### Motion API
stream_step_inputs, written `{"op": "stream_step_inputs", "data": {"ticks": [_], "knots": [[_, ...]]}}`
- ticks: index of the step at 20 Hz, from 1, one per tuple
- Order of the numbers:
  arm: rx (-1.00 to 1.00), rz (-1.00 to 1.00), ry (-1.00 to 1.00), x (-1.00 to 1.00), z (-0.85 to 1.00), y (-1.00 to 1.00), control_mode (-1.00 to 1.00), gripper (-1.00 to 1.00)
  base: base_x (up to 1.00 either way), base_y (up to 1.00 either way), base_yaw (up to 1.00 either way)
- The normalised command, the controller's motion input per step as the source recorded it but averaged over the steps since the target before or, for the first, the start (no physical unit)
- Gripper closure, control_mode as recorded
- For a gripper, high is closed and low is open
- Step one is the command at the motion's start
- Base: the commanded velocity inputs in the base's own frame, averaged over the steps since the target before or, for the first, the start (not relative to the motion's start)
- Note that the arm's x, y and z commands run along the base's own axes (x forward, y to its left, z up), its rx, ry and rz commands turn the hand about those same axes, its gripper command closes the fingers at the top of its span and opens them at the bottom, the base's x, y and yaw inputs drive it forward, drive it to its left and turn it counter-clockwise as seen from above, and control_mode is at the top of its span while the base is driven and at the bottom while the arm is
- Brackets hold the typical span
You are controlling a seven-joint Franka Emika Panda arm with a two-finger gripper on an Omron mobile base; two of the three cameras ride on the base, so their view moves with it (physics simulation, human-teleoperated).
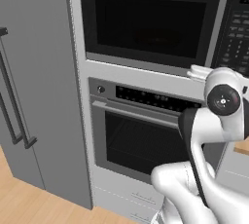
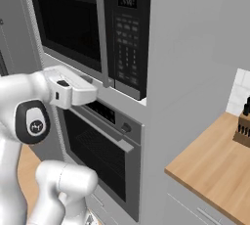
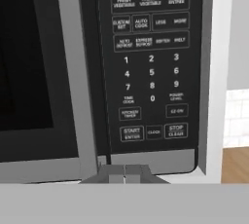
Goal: Open the microwave, place the bowl with waffle inside the microwave, then close the microwave door and turn it on.
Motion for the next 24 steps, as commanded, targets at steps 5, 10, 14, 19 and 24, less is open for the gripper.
{"op": "stream_step_inputs", "data": {"ticks": [5,10,14,19,24], "knots": [[0.01,0.04,0.00,0.10,0.00,-0.16,-1.00,1.00,0.00,0.00,0.00],[0.04,0.04,0.00,0.02,0.00,-0.29,-1.00,1.00,0.00,0.00,0.00],[0.00,0.02,0.00,0.06,-0.10,-0.04,-1.00,1.00,0.00,0.00,0.00],[0.00,0.02,0.00,0.17,-0.23,-0.04,-1.00,1.00,0.00,0.00,0.00],[0.01,0.01,0.00,0.17,-0.06,-0.11,-1.00,1.00,0.00,0.00,0.00]]}}
